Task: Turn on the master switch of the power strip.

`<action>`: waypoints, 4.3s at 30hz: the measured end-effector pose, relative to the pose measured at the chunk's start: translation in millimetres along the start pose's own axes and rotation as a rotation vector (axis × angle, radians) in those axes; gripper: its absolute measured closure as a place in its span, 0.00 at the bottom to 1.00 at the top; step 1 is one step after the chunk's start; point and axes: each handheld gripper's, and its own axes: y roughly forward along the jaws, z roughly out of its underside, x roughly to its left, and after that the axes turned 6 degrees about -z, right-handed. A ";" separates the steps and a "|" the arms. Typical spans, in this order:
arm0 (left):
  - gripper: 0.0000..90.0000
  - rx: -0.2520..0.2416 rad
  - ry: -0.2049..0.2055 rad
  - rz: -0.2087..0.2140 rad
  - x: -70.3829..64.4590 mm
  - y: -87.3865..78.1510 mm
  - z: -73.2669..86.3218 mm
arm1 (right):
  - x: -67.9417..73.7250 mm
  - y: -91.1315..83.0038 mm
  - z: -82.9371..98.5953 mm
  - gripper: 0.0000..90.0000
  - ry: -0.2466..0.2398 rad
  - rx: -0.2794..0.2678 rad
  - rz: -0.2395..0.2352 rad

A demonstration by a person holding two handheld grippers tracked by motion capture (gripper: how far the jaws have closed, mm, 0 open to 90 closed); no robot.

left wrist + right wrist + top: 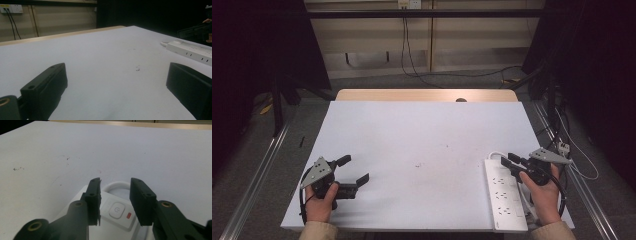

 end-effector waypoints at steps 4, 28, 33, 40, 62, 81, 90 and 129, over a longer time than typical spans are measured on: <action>0.04 -0.002 -0.003 -0.001 0.4 -0.9 0.2 | -0.9 -0.1 -0.5 0.59 0.009 -0.007 0.006; 0.04 -0.005 -0.006 0.003 0.3 -1.9 -0.2 | 5.1 -5.5 -4.2 0.29 0.015 -0.041 0.027; 0.04 -0.002 -0.009 0.005 0.6 -1.3 0.3 | 9.4 -4.8 -4.4 0.27 0.004 -0.044 0.016; 0.04 -0.004 -0.007 0.006 0.7 -1.9 -0.3 | 15.6 -3.1 -5.1 0.24 -0.002 -0.041 -0.010; 0.03 -0.011 -0.013 0.003 1.1 -2.4 -1.1 | 24.7 -3.8 -4.8 0.21 -0.021 -0.047 -0.055; 0.04 -0.011 -0.014 0.004 1.5 -2.6 -1.0 | 34.0 -5.8 -4.9 0.19 -0.034 -0.056 -0.076; 0.04 -0.012 -0.019 0.008 0.5 -2.4 -0.9 | 38.5 -6.4 -5.3 0.18 -0.040 -0.054 -0.092; 0.04 -0.014 -0.024 0.014 0.0 -2.1 -1.4 | 60.3 -2.6 -3.1 0.10 -0.073 -0.053 -0.142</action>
